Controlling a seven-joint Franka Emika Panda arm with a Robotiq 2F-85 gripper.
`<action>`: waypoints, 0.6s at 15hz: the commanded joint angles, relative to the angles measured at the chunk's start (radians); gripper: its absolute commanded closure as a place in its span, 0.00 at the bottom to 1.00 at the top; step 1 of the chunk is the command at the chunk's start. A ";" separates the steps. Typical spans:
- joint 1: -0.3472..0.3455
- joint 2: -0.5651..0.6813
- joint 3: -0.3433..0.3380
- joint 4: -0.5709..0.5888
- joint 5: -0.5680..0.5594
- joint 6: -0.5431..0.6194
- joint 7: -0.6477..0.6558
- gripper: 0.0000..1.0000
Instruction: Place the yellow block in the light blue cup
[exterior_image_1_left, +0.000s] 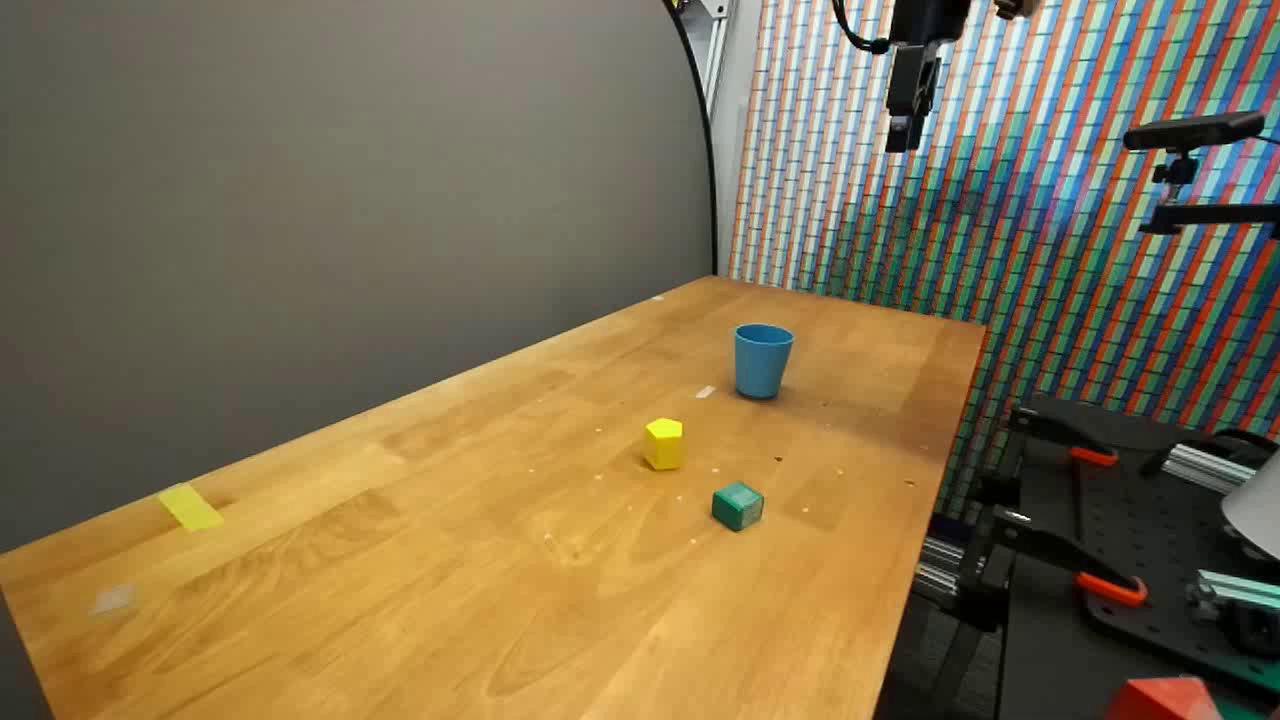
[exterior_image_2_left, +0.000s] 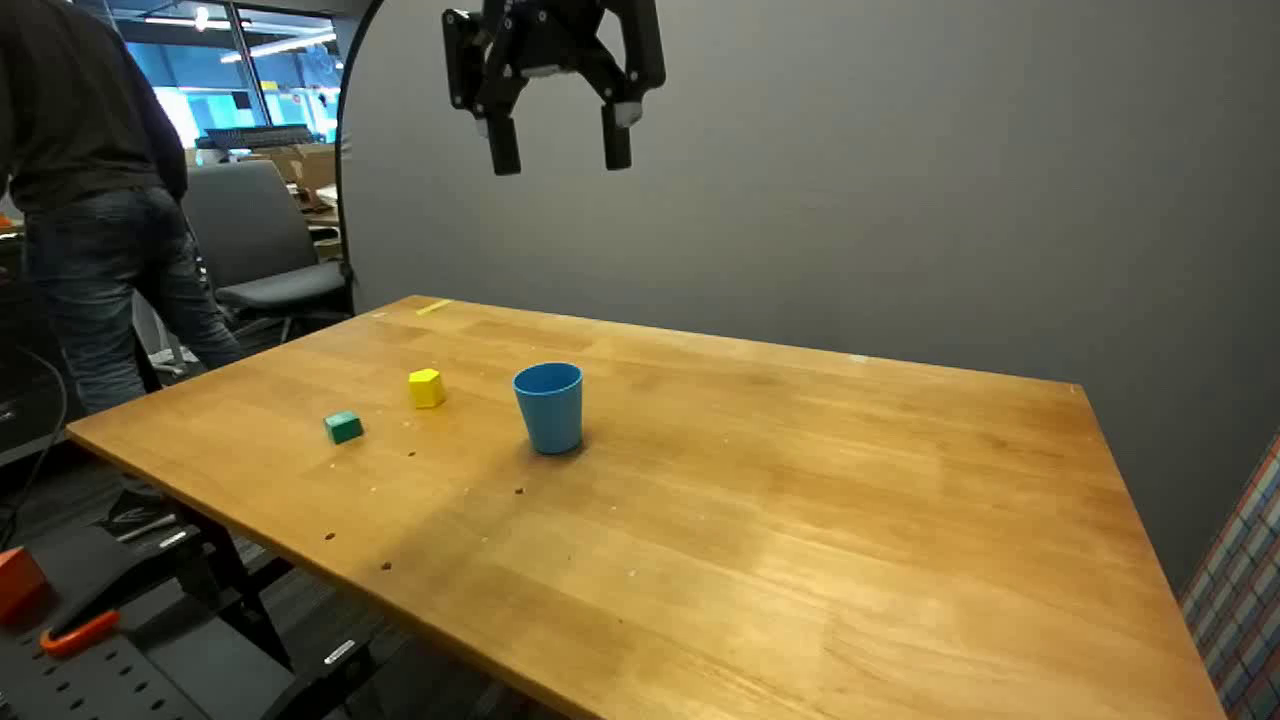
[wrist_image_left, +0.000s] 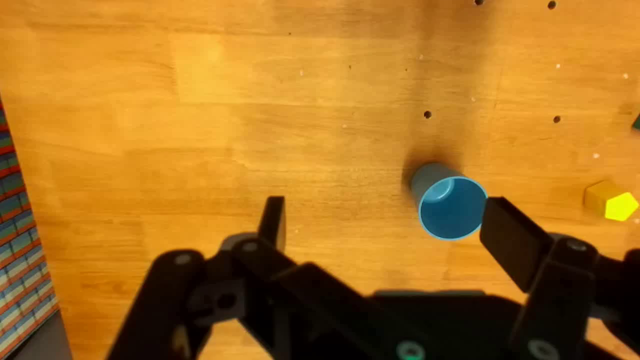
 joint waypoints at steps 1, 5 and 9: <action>-0.010 0.001 0.009 0.005 0.003 -0.001 -0.002 0.00; -0.010 0.000 0.009 0.016 0.003 -0.001 -0.002 0.00; 0.004 0.009 0.018 0.014 0.020 0.017 0.004 0.00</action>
